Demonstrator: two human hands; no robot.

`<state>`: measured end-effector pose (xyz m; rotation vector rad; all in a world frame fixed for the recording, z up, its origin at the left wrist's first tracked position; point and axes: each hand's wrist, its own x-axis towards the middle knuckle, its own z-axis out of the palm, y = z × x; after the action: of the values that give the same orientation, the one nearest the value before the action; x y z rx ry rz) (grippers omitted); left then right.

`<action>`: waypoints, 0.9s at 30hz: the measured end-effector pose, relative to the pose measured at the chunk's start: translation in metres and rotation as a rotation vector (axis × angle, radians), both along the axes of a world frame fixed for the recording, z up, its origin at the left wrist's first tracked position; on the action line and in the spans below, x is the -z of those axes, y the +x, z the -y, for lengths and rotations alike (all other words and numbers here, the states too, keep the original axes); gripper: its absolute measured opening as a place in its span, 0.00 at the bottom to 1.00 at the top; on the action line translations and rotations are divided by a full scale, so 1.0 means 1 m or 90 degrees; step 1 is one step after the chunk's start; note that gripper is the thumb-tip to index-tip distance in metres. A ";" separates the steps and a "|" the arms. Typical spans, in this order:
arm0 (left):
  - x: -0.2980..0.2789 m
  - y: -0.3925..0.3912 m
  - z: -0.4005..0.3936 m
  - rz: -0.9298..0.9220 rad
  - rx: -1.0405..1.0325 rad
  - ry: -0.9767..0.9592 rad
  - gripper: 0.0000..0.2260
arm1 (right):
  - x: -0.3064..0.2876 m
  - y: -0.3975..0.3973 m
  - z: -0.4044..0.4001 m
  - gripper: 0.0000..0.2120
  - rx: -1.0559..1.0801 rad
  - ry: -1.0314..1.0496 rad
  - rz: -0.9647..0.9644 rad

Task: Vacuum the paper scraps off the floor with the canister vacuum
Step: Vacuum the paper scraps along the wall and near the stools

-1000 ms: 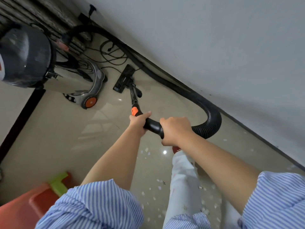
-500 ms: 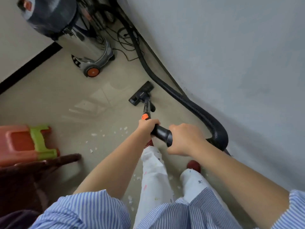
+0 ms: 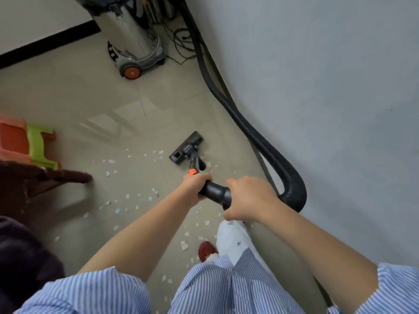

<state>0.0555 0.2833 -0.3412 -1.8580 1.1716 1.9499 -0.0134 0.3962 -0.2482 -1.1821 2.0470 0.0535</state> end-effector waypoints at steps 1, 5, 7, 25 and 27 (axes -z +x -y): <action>0.000 0.010 -0.004 -0.013 -0.002 0.004 0.11 | -0.003 0.010 -0.003 0.15 -0.007 0.004 -0.010; 0.002 0.035 -0.021 -0.058 -0.024 0.019 0.10 | -0.011 0.036 -0.016 0.16 -0.025 0.013 -0.047; 0.006 0.039 -0.030 -0.063 -0.025 0.031 0.12 | -0.011 0.041 -0.025 0.15 -0.025 0.017 -0.063; 0.028 0.025 -0.104 -0.045 -0.052 0.132 0.25 | -0.019 0.020 -0.083 0.17 -0.080 0.119 -0.087; 0.026 0.020 -0.108 -0.032 -0.071 0.170 0.25 | -0.015 0.012 -0.088 0.16 -0.094 0.106 -0.091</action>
<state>0.0756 0.3909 -0.3673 -1.7768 0.7870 2.1039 -0.0018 0.4843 -0.2334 -1.2517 2.0289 0.3833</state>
